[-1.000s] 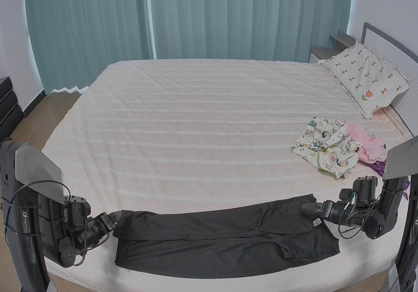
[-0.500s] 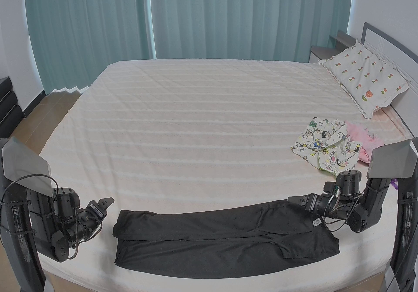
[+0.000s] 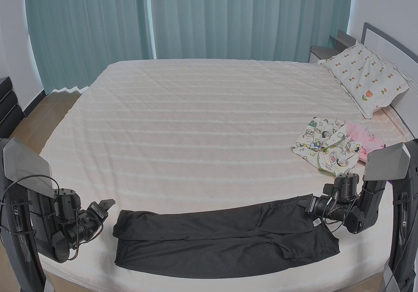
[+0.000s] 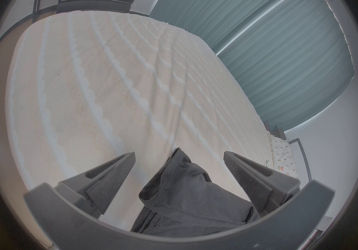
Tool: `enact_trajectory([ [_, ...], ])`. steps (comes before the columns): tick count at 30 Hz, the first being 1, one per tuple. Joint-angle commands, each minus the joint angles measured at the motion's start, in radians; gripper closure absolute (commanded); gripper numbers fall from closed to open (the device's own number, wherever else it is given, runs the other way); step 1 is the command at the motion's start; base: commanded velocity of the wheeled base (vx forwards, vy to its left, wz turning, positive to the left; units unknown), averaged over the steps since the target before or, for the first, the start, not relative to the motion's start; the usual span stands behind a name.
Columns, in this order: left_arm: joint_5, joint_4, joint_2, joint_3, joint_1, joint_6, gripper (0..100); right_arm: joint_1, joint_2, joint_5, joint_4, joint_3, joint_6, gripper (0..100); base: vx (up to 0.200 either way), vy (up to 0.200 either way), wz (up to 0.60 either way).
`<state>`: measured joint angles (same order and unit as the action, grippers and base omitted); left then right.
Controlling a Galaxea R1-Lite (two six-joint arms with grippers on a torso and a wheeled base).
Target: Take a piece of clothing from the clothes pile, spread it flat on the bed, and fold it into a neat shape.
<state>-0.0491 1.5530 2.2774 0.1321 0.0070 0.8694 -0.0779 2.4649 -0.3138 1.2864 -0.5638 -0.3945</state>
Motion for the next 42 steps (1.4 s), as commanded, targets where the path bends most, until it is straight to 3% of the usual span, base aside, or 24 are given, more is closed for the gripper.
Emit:
enact_trajectory([
  [1,0.0,0.018,0.01,-0.006,-0.001,-0.003,0,0.021,-0.003,0.002,0.033,0.024,-0.012,100,0.0,0.0,0.0],
  [10,0.0,0.018,0.016,-0.006,-0.001,-0.004,0,0.026,0.008,0.004,0.042,0.035,-0.015,100,0.0,0.0,0.0],
  [11,0.0,0.018,0.019,-0.006,-0.001,-0.006,0,0.024,0.011,0.004,0.042,0.032,-0.014,0,0.0,0.0,0.0],
  [18,0.0,0.018,0.025,-0.008,-0.002,-0.004,0,0.03,-0.073,0.021,0.033,0.019,-0.017,0,0.0,0.0,0.0],
  [23,0.002,0.018,0.024,-0.016,-0.028,0.002,0,-0.02,-0.116,0.048,0.022,-0.013,-0.026,0,0.0,0.0,0.0],
  [30,0.011,0.018,0.02,-0.028,-0.058,0.002,0,-0.161,-0.078,0.068,-0.075,-0.103,-0.173,0,0.0,0.0,0.0],
  [33,0.011,0.018,0.024,-0.029,-0.058,0.002,0,-0.204,-0.078,0.067,-0.19,-0.163,-0.259,0,0.0,0.0,0.0],
  [37,0.011,0.018,0.022,-0.028,-0.058,0.0,0,-0.237,-0.067,0.067,-0.275,-0.197,-0.288,0,0.0,0.0,0.0],
  [42,0.011,0.018,0.024,-0.028,-0.058,0.0,0,-0.247,-0.049,0.068,-0.28,-0.212,-0.29,0,0.0,0.0,0.0],
])
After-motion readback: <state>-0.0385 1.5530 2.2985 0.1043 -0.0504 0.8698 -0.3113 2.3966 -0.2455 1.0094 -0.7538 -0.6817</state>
